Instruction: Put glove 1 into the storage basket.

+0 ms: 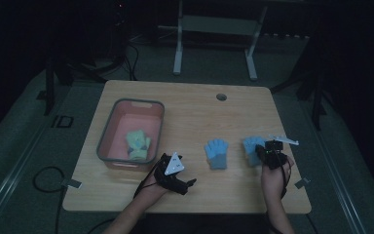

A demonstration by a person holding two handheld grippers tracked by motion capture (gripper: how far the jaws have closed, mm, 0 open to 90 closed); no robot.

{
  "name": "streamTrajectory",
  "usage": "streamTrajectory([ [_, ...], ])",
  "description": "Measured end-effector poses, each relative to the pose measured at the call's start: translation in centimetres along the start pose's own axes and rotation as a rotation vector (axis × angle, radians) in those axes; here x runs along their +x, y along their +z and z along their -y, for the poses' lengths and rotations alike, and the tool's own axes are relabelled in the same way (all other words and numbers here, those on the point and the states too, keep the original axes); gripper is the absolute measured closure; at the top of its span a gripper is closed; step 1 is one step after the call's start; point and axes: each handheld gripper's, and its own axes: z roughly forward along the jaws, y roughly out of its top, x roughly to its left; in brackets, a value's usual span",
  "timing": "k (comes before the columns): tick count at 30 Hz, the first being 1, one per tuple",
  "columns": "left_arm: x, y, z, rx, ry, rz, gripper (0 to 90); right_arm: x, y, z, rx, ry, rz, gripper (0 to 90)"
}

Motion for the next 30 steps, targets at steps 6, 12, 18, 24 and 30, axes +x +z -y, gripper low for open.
streamTrajectory([
  [6, -0.1, 0.0, 0.0, 0.001, 0.003, 0.000, 3.0, 0.4, 1.3, 1.3, 0.015, 0.039, 0.017, 87.3],
  [12, -0.1, 0.0, 0.0, -0.002, -0.002, 0.003, 3.0, 0.8, 2.3, 2.4, 0.027, 0.041, 0.018, 86.7],
  [18, -0.1, -0.1, 0.0, -0.001, 0.001, 0.003, 3.0, 0.6, 3.2, 3.0, 0.057, 0.029, 0.015, 83.0],
  [24, -0.1, 0.0, 0.0, 0.007, 0.008, 0.007, 3.0, 0.1, 2.7, 2.2, 0.066, -0.003, -0.022, 68.6],
  [30, -0.1, 0.0, 0.0, 0.004, 0.005, 0.007, 3.0, -1.3, 1.8, 0.9, 0.081, -0.119, -0.113, 58.9],
])
